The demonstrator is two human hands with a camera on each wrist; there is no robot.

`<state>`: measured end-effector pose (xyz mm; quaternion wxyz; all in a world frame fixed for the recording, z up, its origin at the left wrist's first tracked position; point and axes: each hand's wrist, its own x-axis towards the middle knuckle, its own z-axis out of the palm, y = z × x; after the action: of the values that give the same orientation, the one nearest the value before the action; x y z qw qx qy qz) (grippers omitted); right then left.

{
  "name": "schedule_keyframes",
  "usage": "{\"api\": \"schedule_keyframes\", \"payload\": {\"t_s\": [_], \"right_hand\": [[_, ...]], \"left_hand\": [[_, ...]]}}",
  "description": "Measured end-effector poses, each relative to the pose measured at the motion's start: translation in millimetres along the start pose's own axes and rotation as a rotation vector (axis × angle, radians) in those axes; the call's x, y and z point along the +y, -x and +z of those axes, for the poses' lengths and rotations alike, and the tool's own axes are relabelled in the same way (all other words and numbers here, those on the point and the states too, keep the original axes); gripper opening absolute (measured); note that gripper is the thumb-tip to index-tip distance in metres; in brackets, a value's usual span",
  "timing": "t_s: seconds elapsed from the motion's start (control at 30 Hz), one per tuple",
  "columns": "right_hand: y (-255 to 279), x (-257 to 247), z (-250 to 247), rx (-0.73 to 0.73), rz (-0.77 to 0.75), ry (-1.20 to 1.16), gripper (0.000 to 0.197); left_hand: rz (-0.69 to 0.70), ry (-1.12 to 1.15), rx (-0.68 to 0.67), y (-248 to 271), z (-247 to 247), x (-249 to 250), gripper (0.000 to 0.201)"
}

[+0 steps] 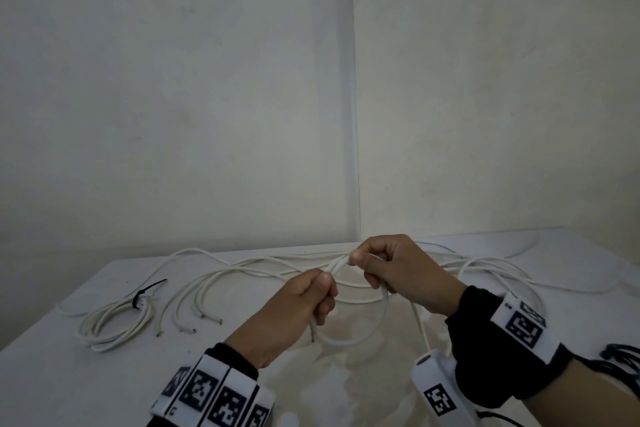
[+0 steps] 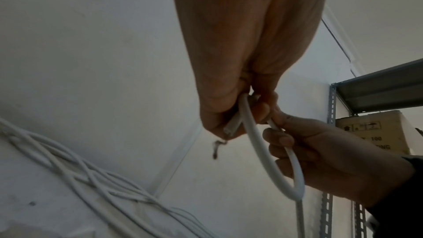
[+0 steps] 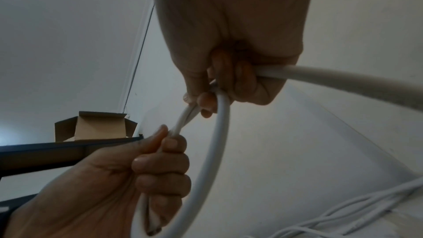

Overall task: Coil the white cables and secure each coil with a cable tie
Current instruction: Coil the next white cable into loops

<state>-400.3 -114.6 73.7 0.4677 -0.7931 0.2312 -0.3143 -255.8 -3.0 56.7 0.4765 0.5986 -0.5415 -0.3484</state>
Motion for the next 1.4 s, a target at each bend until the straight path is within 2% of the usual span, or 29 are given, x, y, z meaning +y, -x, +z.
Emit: {"api": "schedule_keyframes", "payload": {"t_s": [0.17,0.27,0.37,0.47,0.57,0.6,0.67,0.73,0.8,0.87,1.1,1.17,1.23,1.3,1.4], "right_hand": [[-4,1,-1,0.026,-0.033,0.002,0.026],[-2,14,-4,0.037,-0.012,0.037,0.028],[-1,37,-17,0.101,0.011,0.064,0.018],[-2,54,-28,0.170,-0.013,0.164,0.013],[-8,61,-24,0.167,-0.130,0.425,0.010],[-9,61,-19,0.182,-0.184,0.535,0.012],[-11,65,-8,0.247,-0.394,0.804,0.023],[-13,71,5,0.230,-0.564,1.049,0.026],[-13,69,19,0.184,-0.668,1.168,0.033],[-9,60,30,0.171,-0.745,1.223,0.037],[-7,31,56,0.198,-0.914,1.252,0.024],[-10,25,66,0.181,-0.958,1.196,0.007],[-12,23,72,0.137,-1.029,1.186,0.010],[-13,19,74,0.082,-1.043,1.230,0.011],[-11,16,78,0.079,-1.040,1.217,0.018]], "left_hand": [[-0.009,0.307,0.084,-2,1,10,0.033],[-0.016,0.523,0.230,-8,-12,16,0.034],[0.010,0.675,0.355,-6,-38,18,0.035],[0.008,0.652,0.411,-1,-54,13,0.036],[0.006,0.637,0.430,-1,-54,6,0.036],[0.005,0.632,0.435,-2,-54,4,0.036],[0.005,0.620,0.448,-3,-55,1,0.036],[0.004,0.610,0.462,-4,-57,0,0.036],[0.002,0.591,0.473,-5,-57,-1,0.036],[0.003,0.556,0.484,-6,-55,-1,0.035],[0.028,0.464,0.522,-12,-49,-2,0.032],[0.035,0.443,0.523,-15,-46,-2,0.033],[0.025,0.403,0.523,-16,-44,-2,0.032],[0.005,0.357,0.516,-16,-41,-2,0.032],[-0.036,0.316,0.482,-15,-33,-1,0.031]]}}
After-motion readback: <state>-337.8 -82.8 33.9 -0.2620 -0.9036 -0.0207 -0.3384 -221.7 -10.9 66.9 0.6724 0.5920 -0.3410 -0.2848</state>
